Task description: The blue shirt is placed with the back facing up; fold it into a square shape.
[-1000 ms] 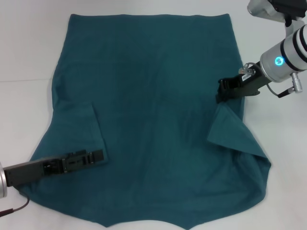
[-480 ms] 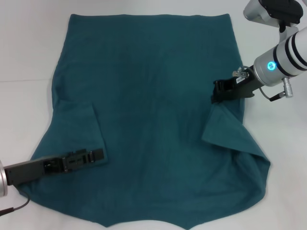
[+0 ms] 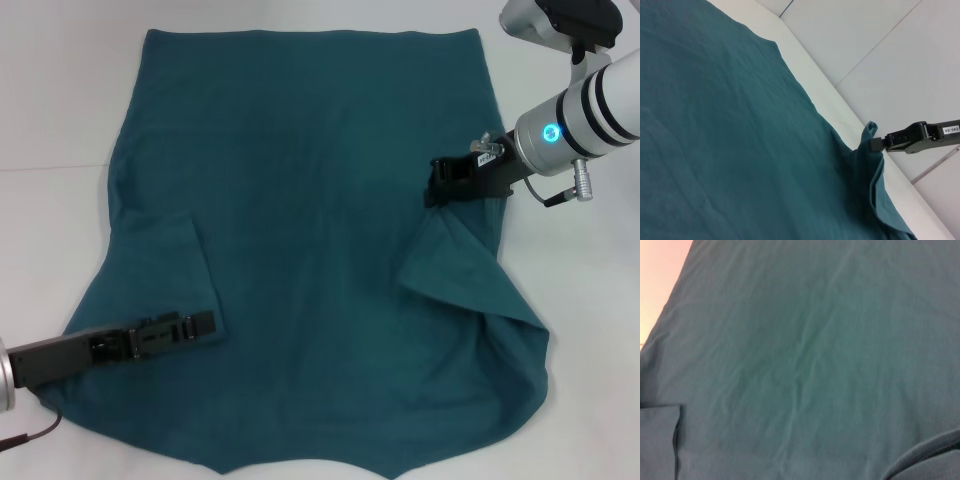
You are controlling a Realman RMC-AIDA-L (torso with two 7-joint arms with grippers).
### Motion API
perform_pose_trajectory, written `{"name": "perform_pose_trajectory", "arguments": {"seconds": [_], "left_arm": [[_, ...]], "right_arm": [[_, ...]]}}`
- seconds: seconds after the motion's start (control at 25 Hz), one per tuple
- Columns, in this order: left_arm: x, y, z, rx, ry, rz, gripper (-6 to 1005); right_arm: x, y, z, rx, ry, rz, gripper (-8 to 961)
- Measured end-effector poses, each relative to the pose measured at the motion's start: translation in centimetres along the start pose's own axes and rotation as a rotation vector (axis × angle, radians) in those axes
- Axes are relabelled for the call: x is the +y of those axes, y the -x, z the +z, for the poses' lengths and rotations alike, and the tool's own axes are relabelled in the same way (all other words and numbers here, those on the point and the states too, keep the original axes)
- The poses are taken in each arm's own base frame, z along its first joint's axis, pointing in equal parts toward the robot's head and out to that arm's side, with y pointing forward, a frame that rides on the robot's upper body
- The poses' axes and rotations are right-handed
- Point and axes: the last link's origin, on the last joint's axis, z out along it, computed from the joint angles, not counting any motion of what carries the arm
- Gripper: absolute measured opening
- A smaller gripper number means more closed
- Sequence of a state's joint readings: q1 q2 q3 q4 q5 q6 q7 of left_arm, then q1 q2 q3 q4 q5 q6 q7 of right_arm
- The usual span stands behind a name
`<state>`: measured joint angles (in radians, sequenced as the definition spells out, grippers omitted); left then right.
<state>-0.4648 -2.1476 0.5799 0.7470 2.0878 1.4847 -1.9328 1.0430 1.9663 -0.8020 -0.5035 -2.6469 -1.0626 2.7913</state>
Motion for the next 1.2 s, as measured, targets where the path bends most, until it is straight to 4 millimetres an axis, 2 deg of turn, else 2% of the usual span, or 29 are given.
{"name": "perform_pose_trajectory", "arguments": {"seconds": [0.32, 0.56, 0.76, 1.0, 1.2], "left_arm": [[-0.1, 0.1, -0.1, 0.000, -0.002, -0.002, 824], [-0.1, 0.1, -0.1, 0.001, -0.003, -0.003, 824], [-0.1, 0.1, -0.1, 0.001, -0.003, -0.003, 824], [-0.1, 0.1, -0.1, 0.001, -0.003, -0.002, 823], [-0.1, 0.3, -0.2, 0.000, -0.005, -0.007, 823]], "right_arm": [[0.2, -0.1, 0.0, 0.007, 0.000, -0.022, 137], [0.1, -0.1, 0.0, 0.012, 0.002, -0.022, 379], [0.1, -0.1, -0.2, 0.020, 0.002, -0.033, 624], [0.4, -0.5, -0.4, 0.056, 0.019, -0.076, 682], [1.0, -1.6, -2.2, 0.162, 0.088, -0.307, 692]]}}
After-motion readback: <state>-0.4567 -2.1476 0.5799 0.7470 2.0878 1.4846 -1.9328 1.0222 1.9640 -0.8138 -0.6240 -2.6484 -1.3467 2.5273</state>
